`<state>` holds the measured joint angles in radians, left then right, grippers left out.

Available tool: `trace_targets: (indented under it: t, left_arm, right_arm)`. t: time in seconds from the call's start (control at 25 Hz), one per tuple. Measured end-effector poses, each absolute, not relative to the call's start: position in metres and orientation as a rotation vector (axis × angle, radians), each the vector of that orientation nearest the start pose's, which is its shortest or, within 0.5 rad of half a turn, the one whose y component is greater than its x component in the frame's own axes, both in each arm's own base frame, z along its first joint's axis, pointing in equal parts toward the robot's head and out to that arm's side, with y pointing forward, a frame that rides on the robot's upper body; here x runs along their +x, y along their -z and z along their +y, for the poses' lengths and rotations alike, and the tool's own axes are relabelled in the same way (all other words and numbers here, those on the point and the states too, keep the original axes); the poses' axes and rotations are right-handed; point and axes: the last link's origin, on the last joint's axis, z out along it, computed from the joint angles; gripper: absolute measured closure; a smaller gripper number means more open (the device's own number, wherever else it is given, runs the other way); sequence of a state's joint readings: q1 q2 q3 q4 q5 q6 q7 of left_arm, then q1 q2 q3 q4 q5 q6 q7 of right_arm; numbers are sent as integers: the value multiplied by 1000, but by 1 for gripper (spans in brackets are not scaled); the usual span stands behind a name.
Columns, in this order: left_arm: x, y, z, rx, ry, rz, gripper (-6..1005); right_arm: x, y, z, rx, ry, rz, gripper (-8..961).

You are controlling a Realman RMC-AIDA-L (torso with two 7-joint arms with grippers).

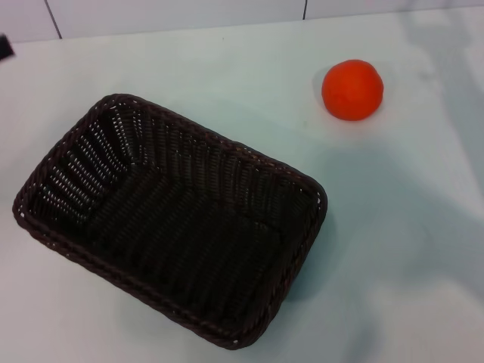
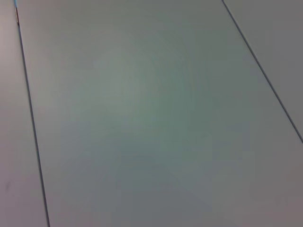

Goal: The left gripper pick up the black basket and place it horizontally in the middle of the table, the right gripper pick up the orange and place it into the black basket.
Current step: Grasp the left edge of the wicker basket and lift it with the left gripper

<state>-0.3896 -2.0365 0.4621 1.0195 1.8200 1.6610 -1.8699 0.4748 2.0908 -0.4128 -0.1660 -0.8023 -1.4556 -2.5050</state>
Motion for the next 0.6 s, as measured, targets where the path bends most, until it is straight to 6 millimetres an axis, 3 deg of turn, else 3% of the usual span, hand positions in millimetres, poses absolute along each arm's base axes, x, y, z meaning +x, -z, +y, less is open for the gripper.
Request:
trace_targets:
  t: [0.12,0.4,0.48,0.6]
  left_arm:
    - [-261,-131,330,-2385,665,-991,120]
    - [-236,-121,350,-2471,239,-1003,125]
    - [-234,-119,352,-2476,197,-1002,126]
    - [-227,-105,361,-2484,-4,-1044,128]
  right_arm:
    - [327,-82,335,-541,1520,-1312,221]
    - [328,-81,334,-554,1523,-1302,221]
    - [328,-81,334,-554,1522,-1300,220]
    - [329,-81,333,-559,1525,-1297,220]
